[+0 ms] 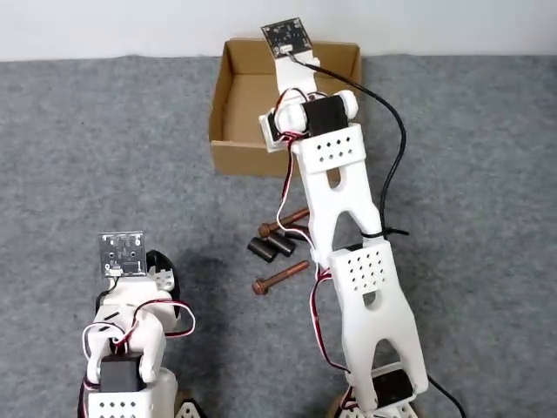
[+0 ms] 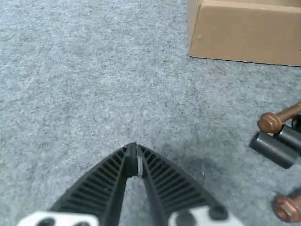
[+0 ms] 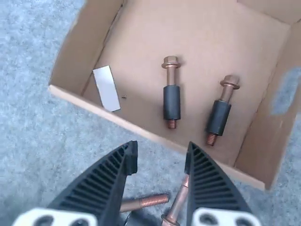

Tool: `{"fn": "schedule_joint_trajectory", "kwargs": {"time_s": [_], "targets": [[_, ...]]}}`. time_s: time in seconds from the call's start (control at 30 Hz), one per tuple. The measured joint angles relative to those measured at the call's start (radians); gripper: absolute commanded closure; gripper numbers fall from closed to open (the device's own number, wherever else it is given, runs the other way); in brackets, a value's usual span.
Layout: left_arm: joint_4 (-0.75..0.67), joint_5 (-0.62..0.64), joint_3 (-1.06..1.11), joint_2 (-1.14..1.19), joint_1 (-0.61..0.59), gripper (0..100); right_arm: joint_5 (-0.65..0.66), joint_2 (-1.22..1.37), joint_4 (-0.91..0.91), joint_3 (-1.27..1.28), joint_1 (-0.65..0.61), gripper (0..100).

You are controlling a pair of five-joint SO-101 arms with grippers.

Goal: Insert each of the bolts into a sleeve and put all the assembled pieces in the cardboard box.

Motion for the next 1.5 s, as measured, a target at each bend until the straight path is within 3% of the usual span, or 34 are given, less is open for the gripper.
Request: {"fn": "schedule_joint_trajectory", "kwargs": {"time_s": [0.3,0.53,0.67,0.8,1.1,1.5], "targets": [[0.0,0.0,0.0,0.0,0.0,100,0.003,-0.091,0.003,0.057,-0.005,83.8],[0.0,0.0,0.0,0.0,0.0,100,0.009,-0.345,0.003,0.516,-0.005,83.7],[0.0,0.0,0.0,0.0,0.0,100,0.094,-0.445,0.003,0.819,-0.003,83.7],[0.0,0.0,0.0,0.0,0.0,100,0.209,-0.457,0.003,0.967,-0.005,83.5],[0.0,0.0,0.0,0.0,0.0,100,0.457,-0.35,0.003,0.994,-0.008,83.5],[0.0,0.0,0.0,0.0,0.0,100,0.485,-0.235,-0.028,0.993,-0.057,83.6]]}}
